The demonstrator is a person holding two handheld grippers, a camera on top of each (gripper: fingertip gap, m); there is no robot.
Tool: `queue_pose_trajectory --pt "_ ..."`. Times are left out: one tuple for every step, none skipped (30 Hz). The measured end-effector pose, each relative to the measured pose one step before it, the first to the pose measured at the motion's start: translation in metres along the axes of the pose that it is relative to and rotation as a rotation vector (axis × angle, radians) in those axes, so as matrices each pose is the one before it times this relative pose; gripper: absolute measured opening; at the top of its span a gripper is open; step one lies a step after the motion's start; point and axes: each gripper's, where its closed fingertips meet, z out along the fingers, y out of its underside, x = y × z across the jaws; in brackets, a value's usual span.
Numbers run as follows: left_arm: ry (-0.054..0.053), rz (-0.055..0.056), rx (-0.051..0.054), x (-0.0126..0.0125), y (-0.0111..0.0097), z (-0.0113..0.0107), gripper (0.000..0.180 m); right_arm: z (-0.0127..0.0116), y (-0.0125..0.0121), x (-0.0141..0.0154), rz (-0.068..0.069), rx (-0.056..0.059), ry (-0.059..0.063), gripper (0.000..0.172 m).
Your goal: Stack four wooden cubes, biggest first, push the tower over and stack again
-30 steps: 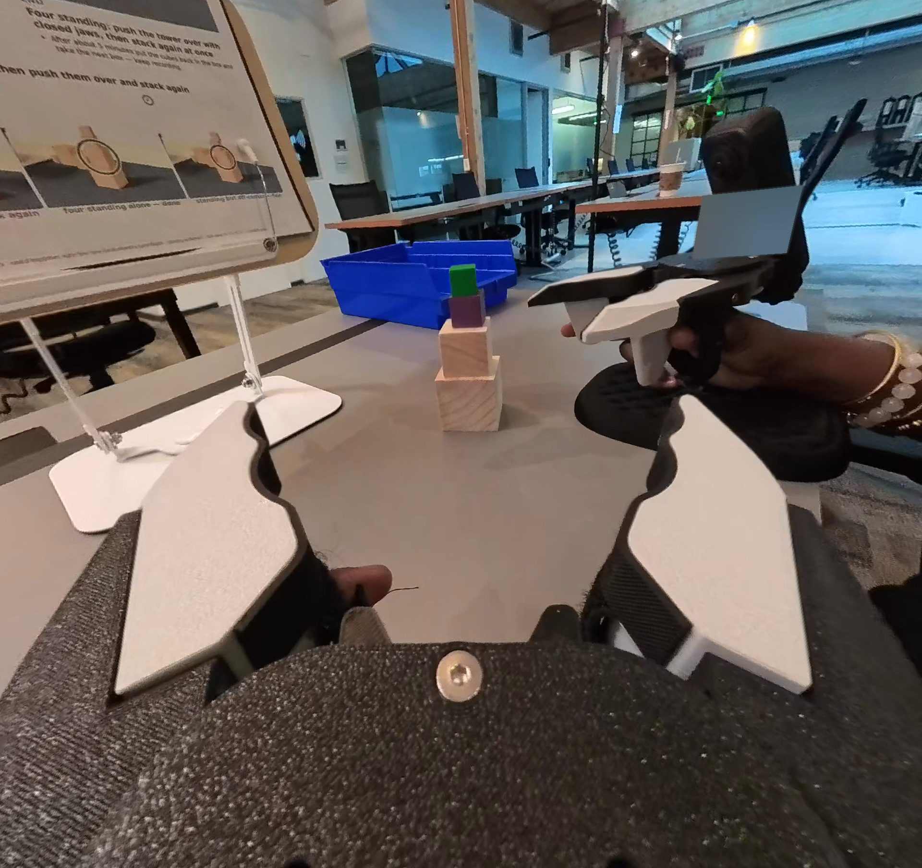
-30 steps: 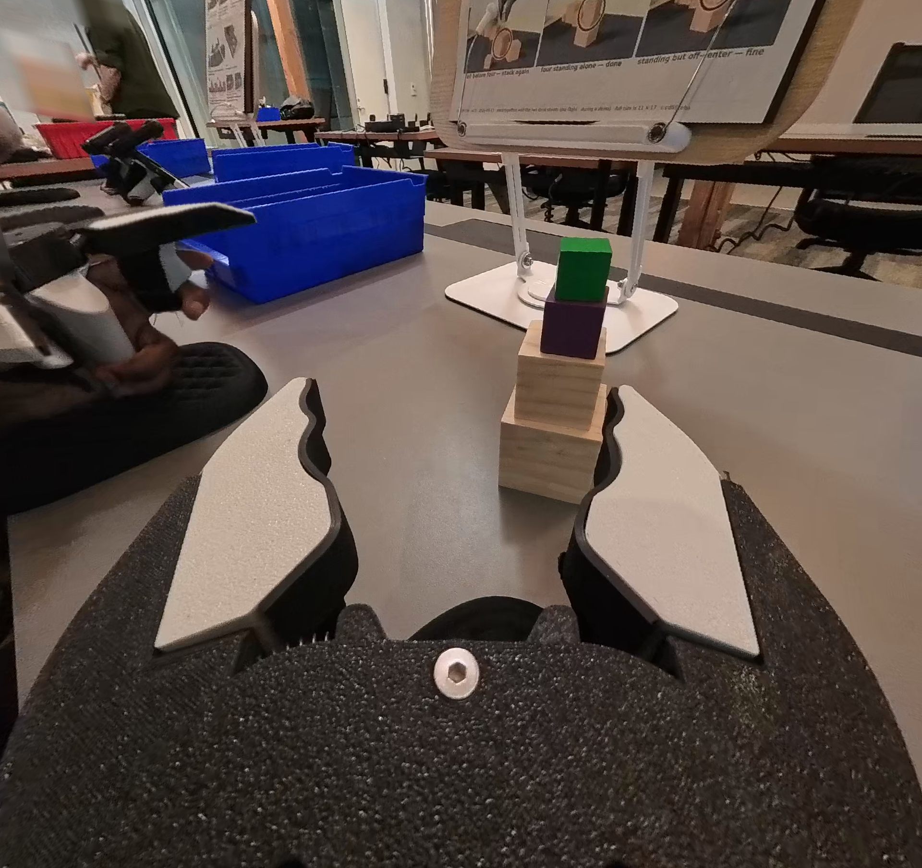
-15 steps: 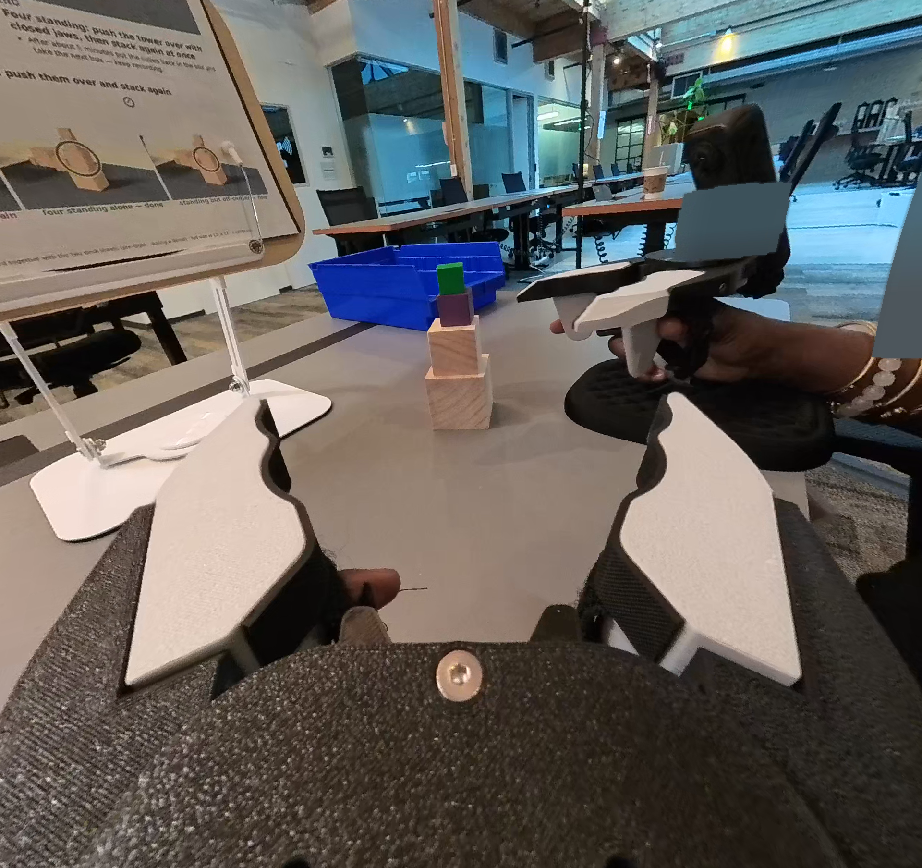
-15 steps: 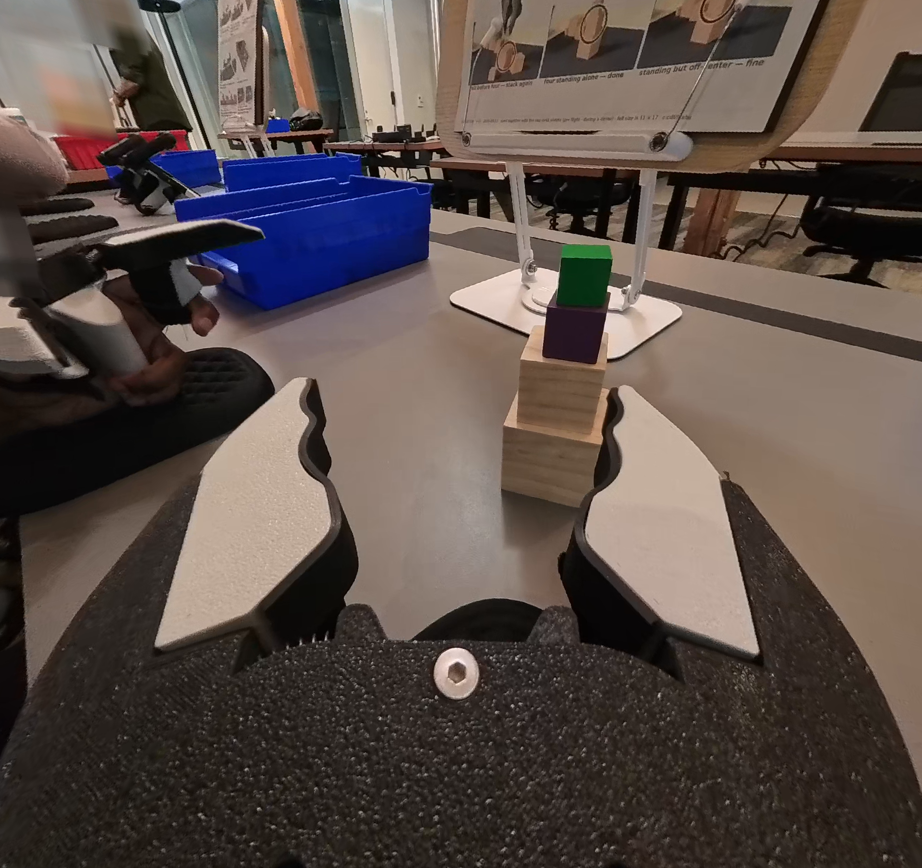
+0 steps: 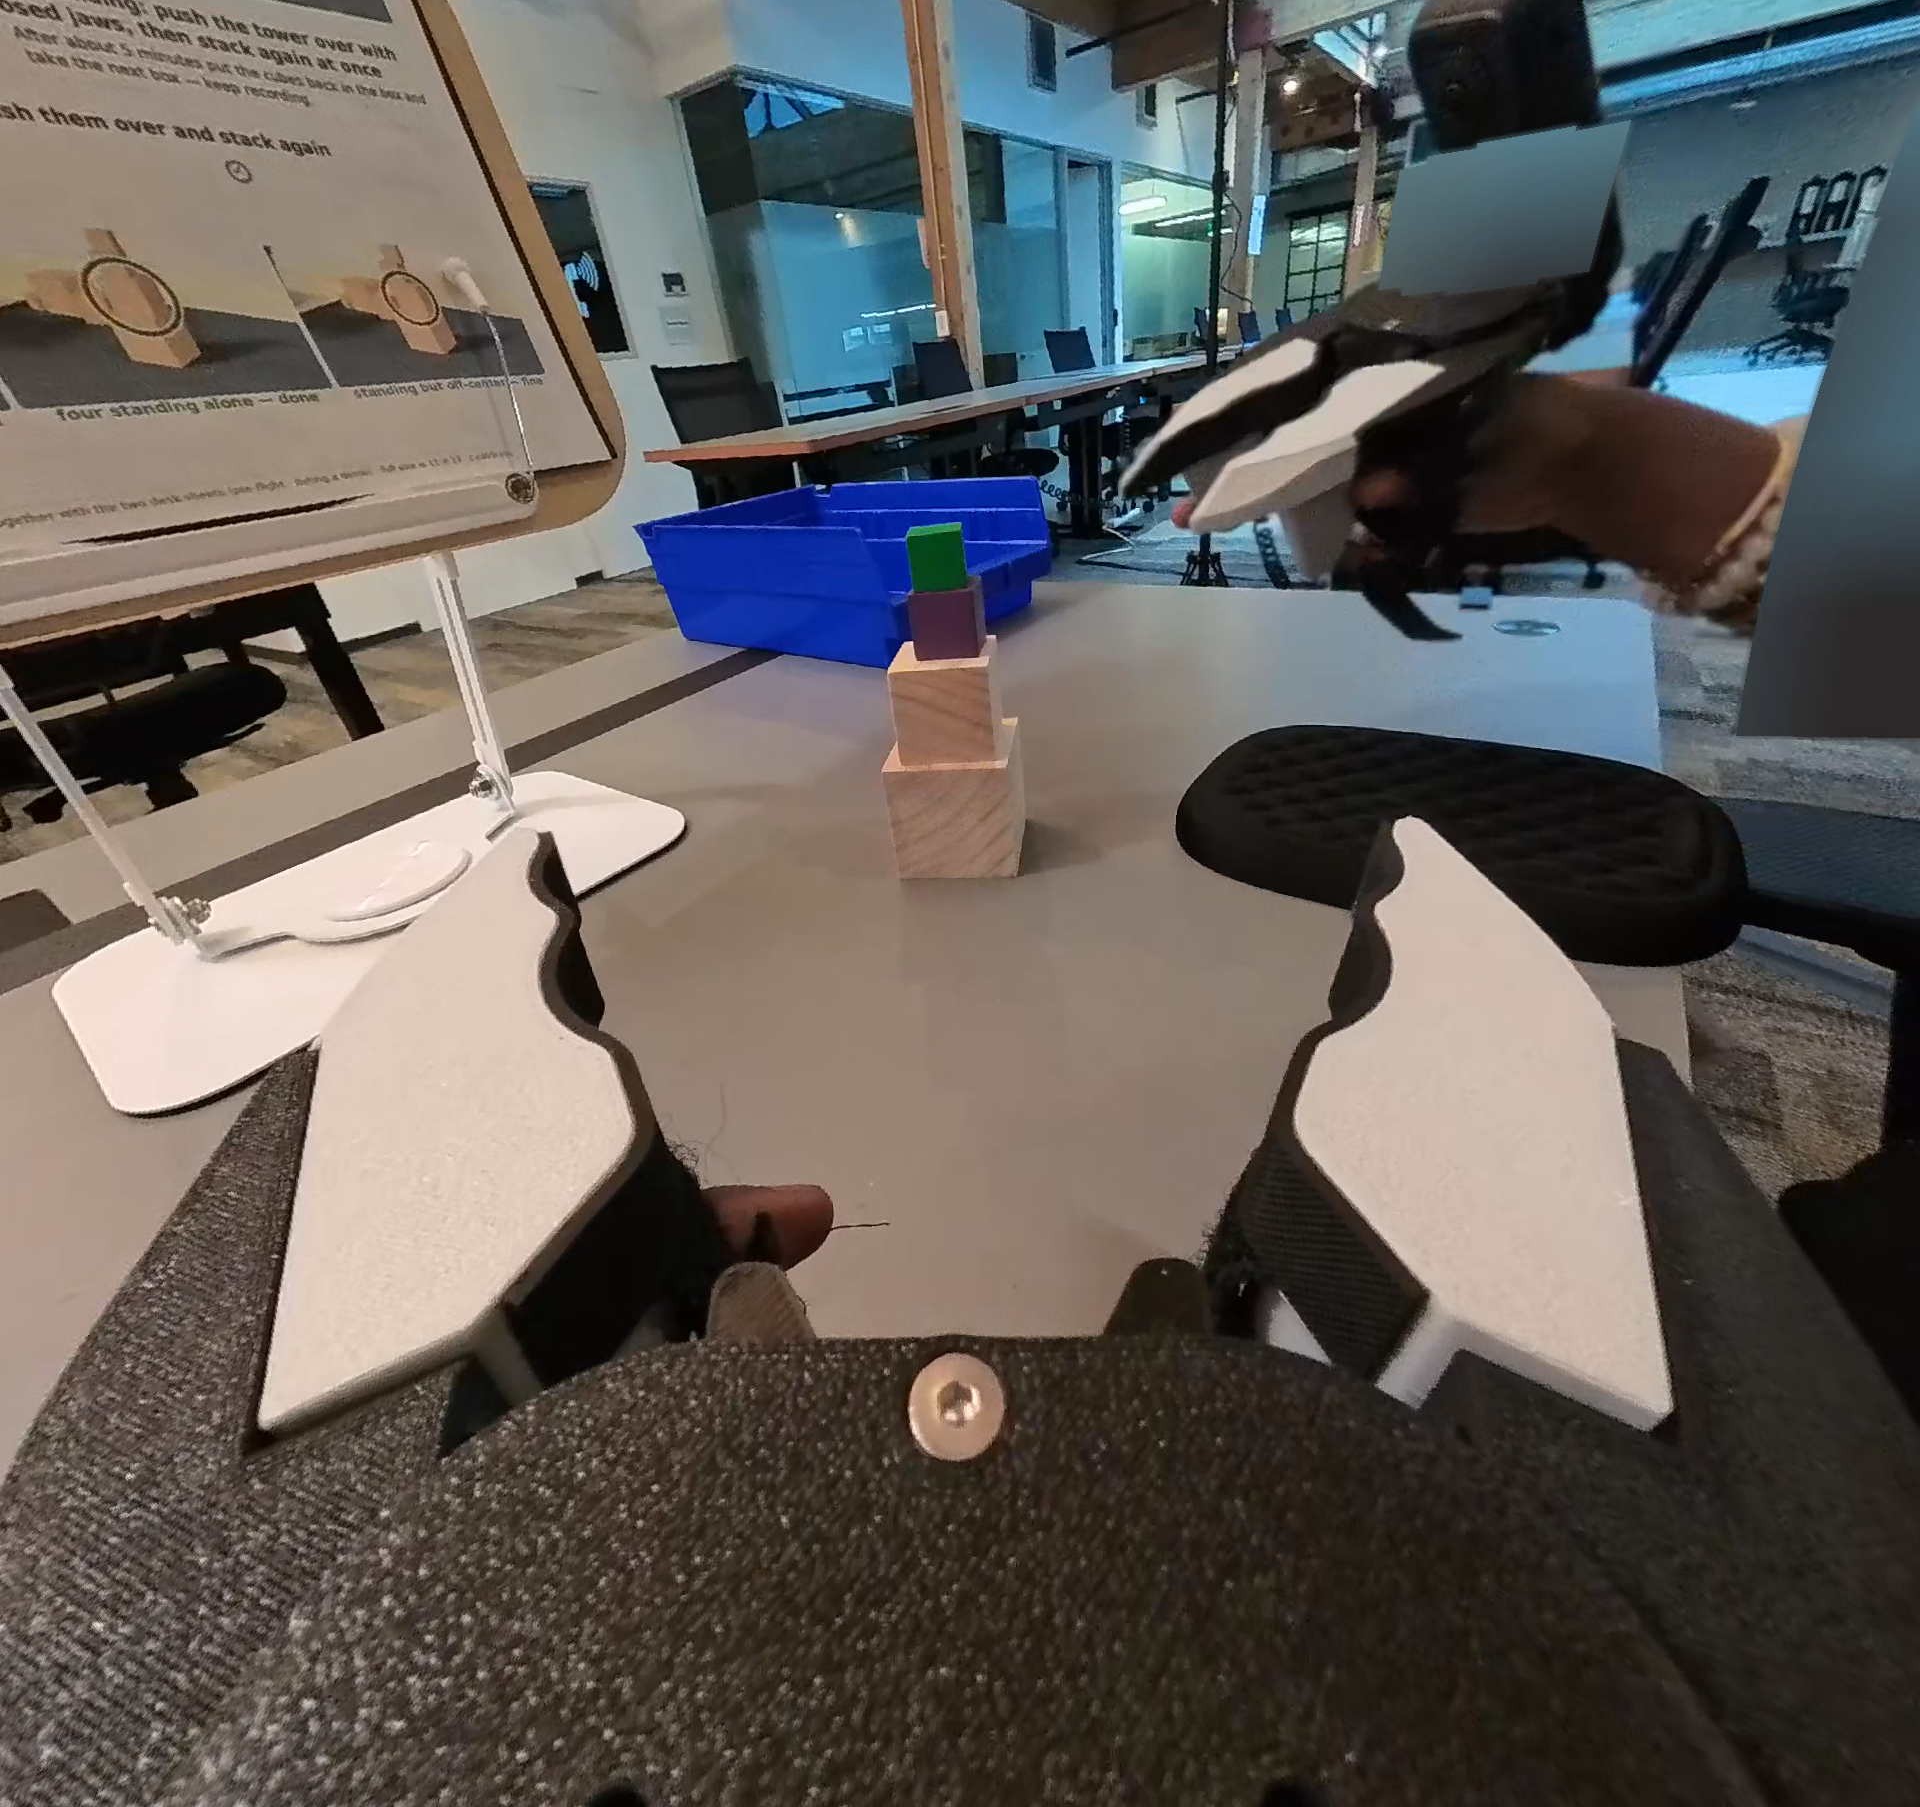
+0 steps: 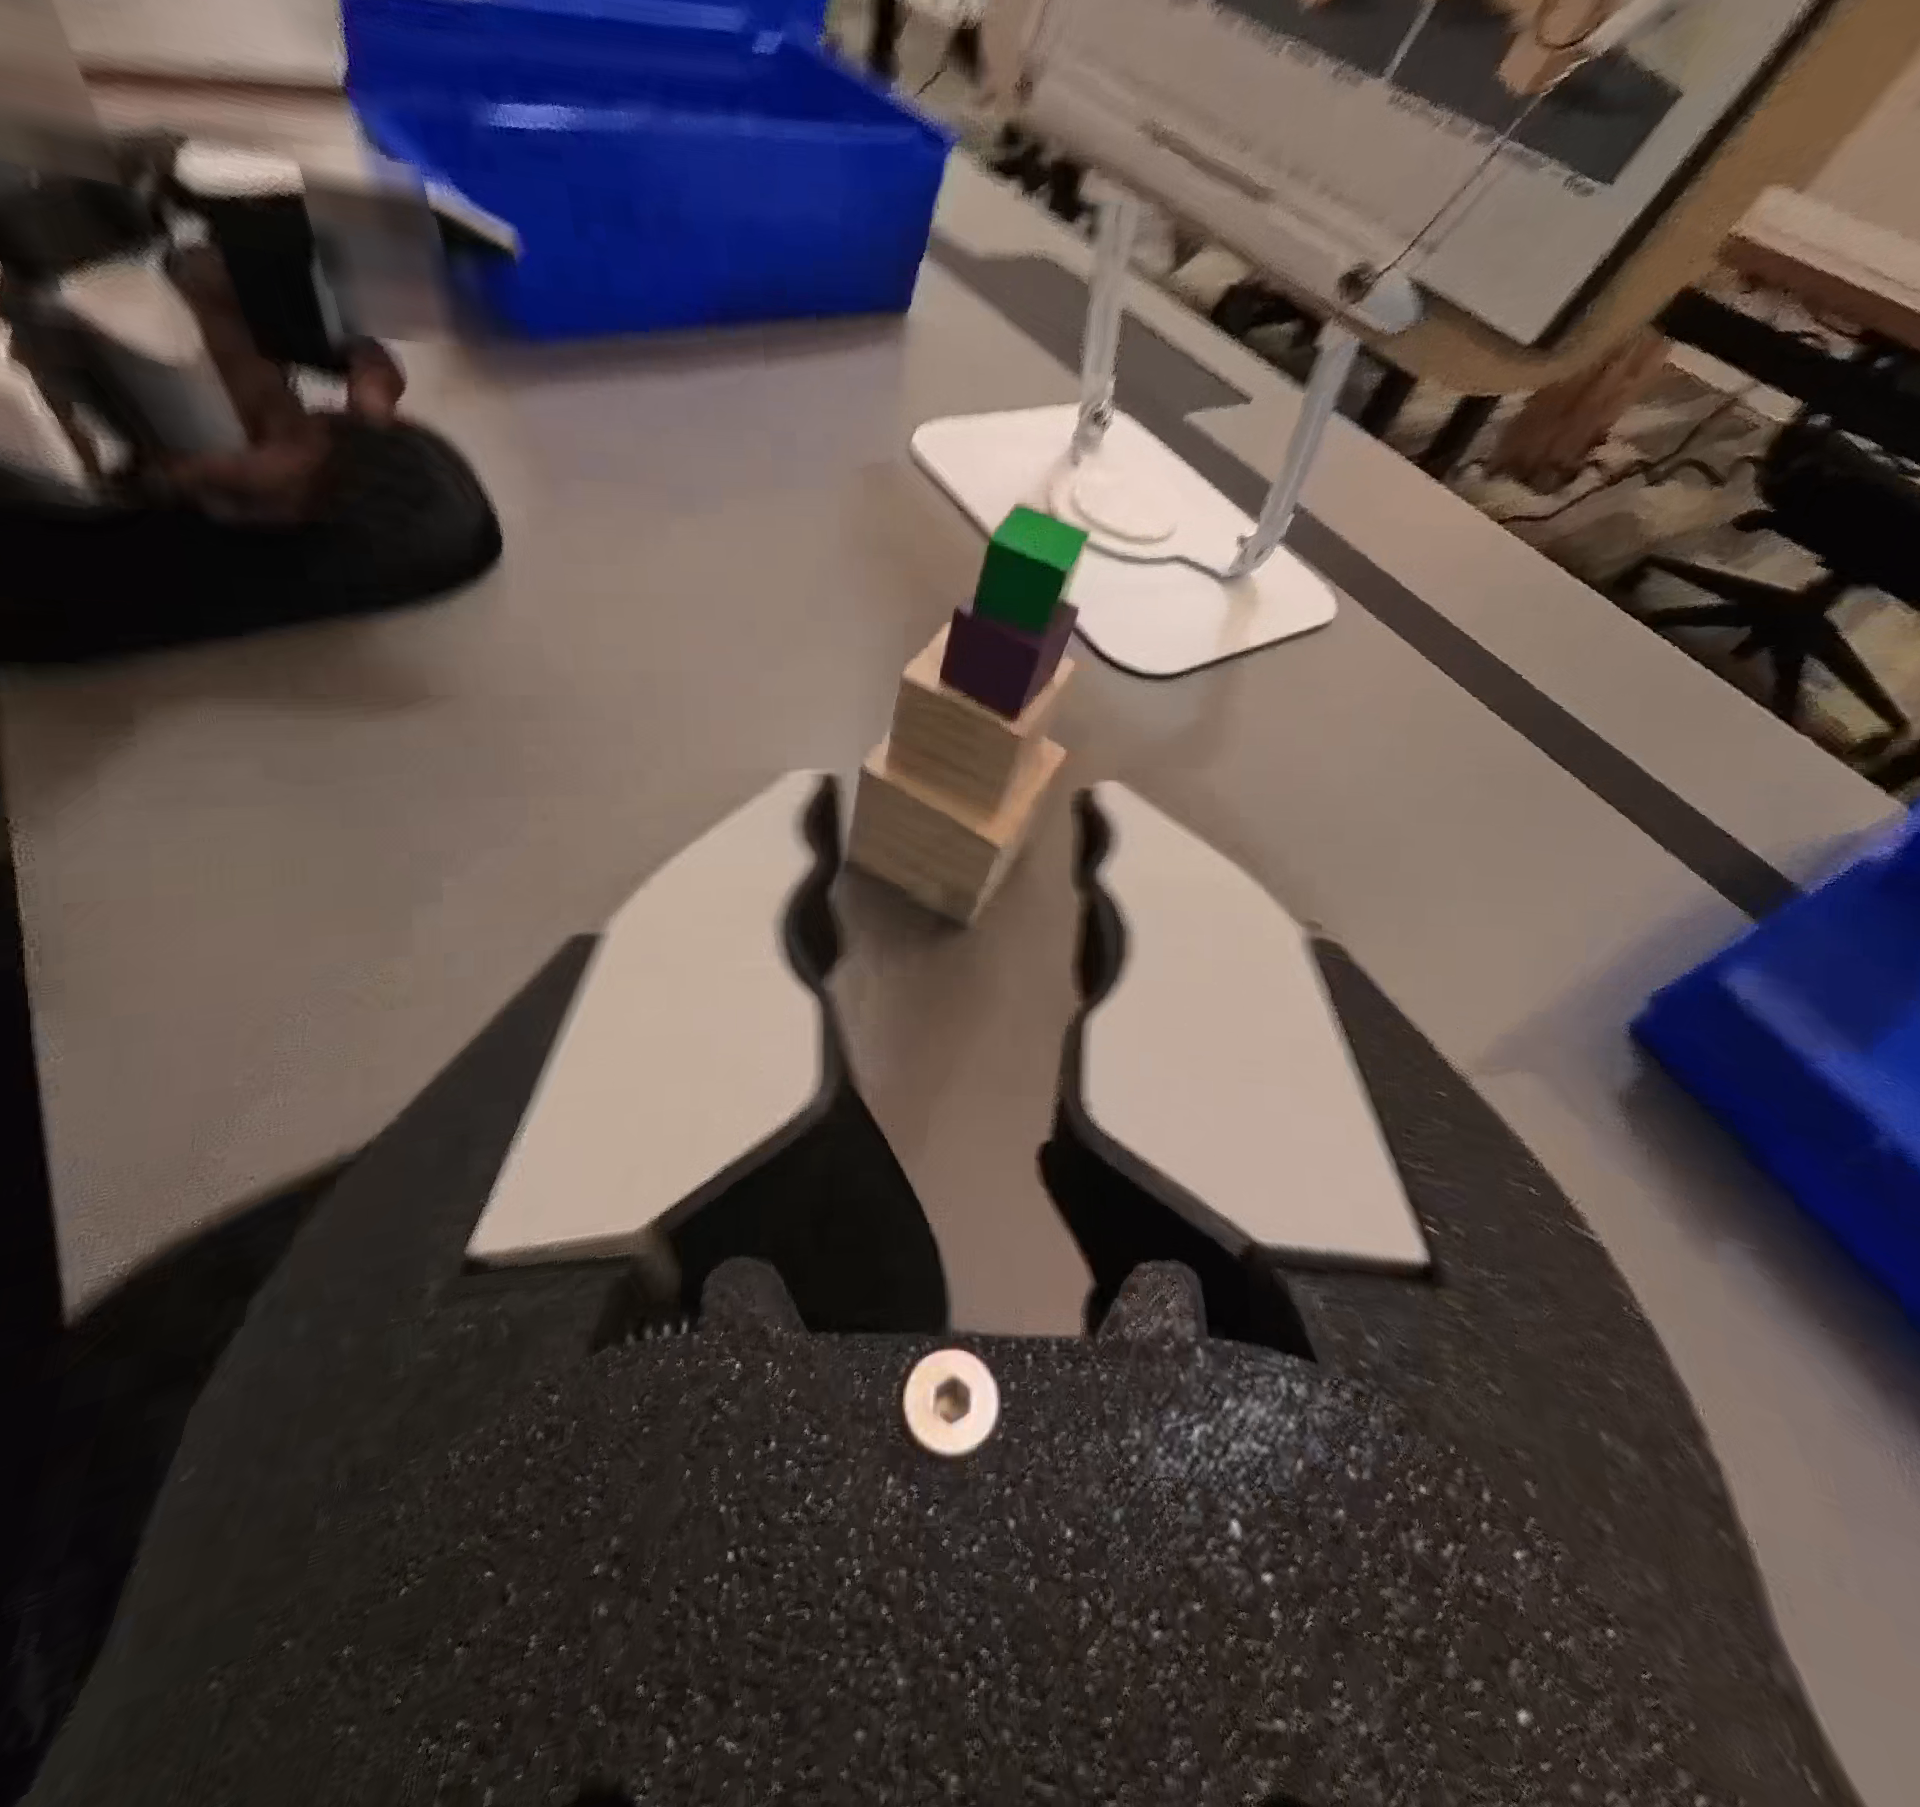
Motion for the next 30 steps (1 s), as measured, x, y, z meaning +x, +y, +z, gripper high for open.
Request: queue_pose_trajectory --pt "-0.0005 0.0000 -0.0006 -0.00001 0.00007 0.00004 0.138 -0.00178 0.00362 0.00194 -0.0365 -0.0296 -0.0513 0.022" --pt "-0.0001 0.0006 -0.0004 0.00002 0.00014 0.00005 0.138 -0.00125 0.00270 0.00097 -0.0259 -0.0191 -0.0583 0.013" --pt "-0.0003 0.0012 -0.0010 0.00008 0.00011 0.00002 0.138 -0.00087 0.00248 0.00173 -0.0200 -0.0164 -0.0522 0.000" --pt "-0.0003 0.0015 -0.0018 0.00012 0.00032 0.00017 0.138 -0.00014 0.00275 0.00205 -0.0176 -0.0162 -0.0486 0.000" --pt "0.0013 0.0019 -0.0028 0.00029 0.00045 0.00024 0.137 0.00051 0.00332 0.00303 -0.0174 -0.0185 -0.0390 0.000" --pt "0.0009 0.0013 -0.0032 0.00025 0.00042 0.00036 0.137 0.00125 0.00348 0.00333 -0.0159 -0.0178 -0.0316 0.000" --pt "0.0005 -0.0001 -0.0027 0.00004 0.00047 0.00022 0.137 0.00202 0.00367 0.00370 -0.0139 -0.0202 -0.0243 0.000" --pt "0.0003 -0.0005 -0.0012 -0.00002 0.00017 0.00012 0.137 0.00273 0.00407 0.00388 -0.0132 -0.0243 -0.0179 0.000" --pt "-0.0001 -0.0012 0.0004 -0.00012 -0.00003 -0.00006 0.137 0.00314 0.00435 0.00375 -0.0111 -0.0285 -0.0163 0.000" --pt "-0.0018 -0.0022 0.0010 -0.00042 -0.00010 -0.00003 0.137 0.00341 0.00378 0.00318 -0.0066 -0.0272 -0.0178 0.000" --pt "-0.0017 -0.0028 0.0016 -0.00042 -0.00018 -0.00021 0.136 0.00358 0.00305 0.00232 -0.0025 -0.0242 -0.0206 0.000" --pt "-0.0025 -0.0028 0.0021 -0.00058 -0.00024 -0.00025 0.136 0.00373 0.00269 0.00185 0.0001 -0.0230 -0.0210 0.000" --pt "-0.0006 -0.0017 0.0024 -0.00021 -0.00030 -0.00028 0.136 0.00363 0.00232 0.00161 0.0011 -0.0209 -0.0194 0.000" --pt "-0.0014 -0.0005 0.0015 -0.00026 -0.00020 -0.00019 0.136 0.00355 0.00211 0.00211 -0.0007 -0.0194 -0.0119 0.000" --pt "-0.0016 0.0003 0.0007 -0.00007 -0.00012 -0.00008 0.136 0.00349 0.00153 0.00231 -0.0026 -0.0156 -0.0066 0.000" --pt "-0.0006 0.0008 -0.0003 -0.00008 0.00004 0.00005 0.135 0.00330 0.00123 0.00135 -0.0019 -0.0130 -0.0103 0.000" --pt "0.0004 0.0012 -0.0009 0.00017 0.00010 0.00003 0.135 0.00300 0.00081 0.00065 0.0004 -0.0104 -0.0128 0.000" --pt "0.0004 0.0013 -0.0010 0.00017 0.00011 0.00002 0.135 0.00274 0.00018 0.00063 0.0014 -0.0071 -0.0101 0.000" --pt "0.0000 0.0019 -0.0002 0.00014 0.00000 0.00001 0.135 0.00251 0.00032 0.00090 0.0001 -0.0076 -0.0060 0.000" --pt "-0.0006 0.0023 -0.0001 0.00018 0.00006 0.00003 0.135 0.00240 0.00070 0.00107 -0.0010 -0.0087 -0.0030 0.000" --pt "0.0004 0.0025 -0.0001 0.00023 -0.00003 -0.00005 0.134 0.00246 0.00109 0.00093 -0.0001 -0.0097 -0.0034 0.000" --pt "0.0015 0.0028 -0.0001 0.00048 -0.00004 0.00011 0.134 0.00251 0.00110 0.00052 0.0016 -0.0089 -0.0056 0.000" --pt "0.0003 0.0015 -0.0015 0.00019 0.00017 0.00006 0.134 0.00259 0.00063 0.00004 0.0020 -0.0056 -0.0077 0.000" --pt "0.0015 0.0003 -0.0023 0.00021 0.00031 0.00020 0.134 0.00247 0.00024 0.00015 0.0012 -0.0021 -0.0069 0.000" --pt "0.0022 0.0000 -0.0017 0.00026 0.00024 0.00016 0.134 0.00214 -0.00006 0.00023 0.0007 -0.0014 -0.0054 0.000" --pt "0.0004 0.0003 -0.0006 0.00001 0.00009 0.00009 0.134 0.00196 -0.00018 0.00016 0.0008 -0.0017 -0.0053 0.000" --pt "-0.0006 0.0003 0.0002 -0.00003 -0.00004 -0.00005 0.134 0.00197 0.00006 0.00022 0.0014 -0.0036 -0.0054 0.000" --pt "0.0001 0.0006 0.0011 0.00006 -0.00017 -0.00012 0.134 0.00213 0.00031 0.00037 0.0012 -0.0062 -0.0051 0.000" --pt "-0.0009 0.0007 0.0011 0.00008 -0.00008 -0.00012 0.134 0.00225 0.00022 0.00044 0.0001 -0.0053 -0.0037 0.000" --pt "0.0000 0.0012 0.0009 0.00007 -0.00014 -0.00007 0.134 0.00239 -0.00008 0.00025 -0.0003 -0.0031 -0.0039 0.000"
